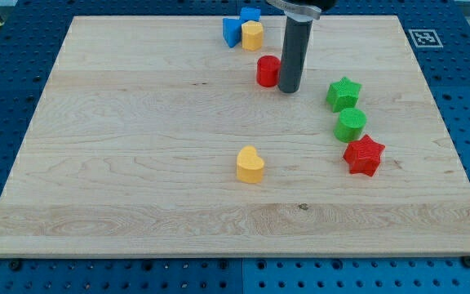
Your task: Move the red circle towards the bottom left side of the yellow hexagon
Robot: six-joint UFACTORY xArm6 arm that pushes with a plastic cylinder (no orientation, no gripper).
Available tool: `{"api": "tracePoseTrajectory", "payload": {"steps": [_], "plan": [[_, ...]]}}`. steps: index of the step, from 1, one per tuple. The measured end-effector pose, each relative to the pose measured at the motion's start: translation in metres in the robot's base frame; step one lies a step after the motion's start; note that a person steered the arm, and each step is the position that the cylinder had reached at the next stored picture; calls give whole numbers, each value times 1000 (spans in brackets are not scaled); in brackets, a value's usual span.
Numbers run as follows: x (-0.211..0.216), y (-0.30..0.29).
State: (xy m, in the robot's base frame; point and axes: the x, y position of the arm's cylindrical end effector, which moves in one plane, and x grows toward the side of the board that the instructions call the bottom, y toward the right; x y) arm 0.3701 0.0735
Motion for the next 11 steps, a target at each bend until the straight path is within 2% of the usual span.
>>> {"api": "tracePoseTrajectory", "payload": {"steps": [1, 5, 8, 9, 10, 11], "plan": [[-1, -16], [-49, -38], [-56, -57], [-26, -53], [-6, -16], [-13, 46]]}}
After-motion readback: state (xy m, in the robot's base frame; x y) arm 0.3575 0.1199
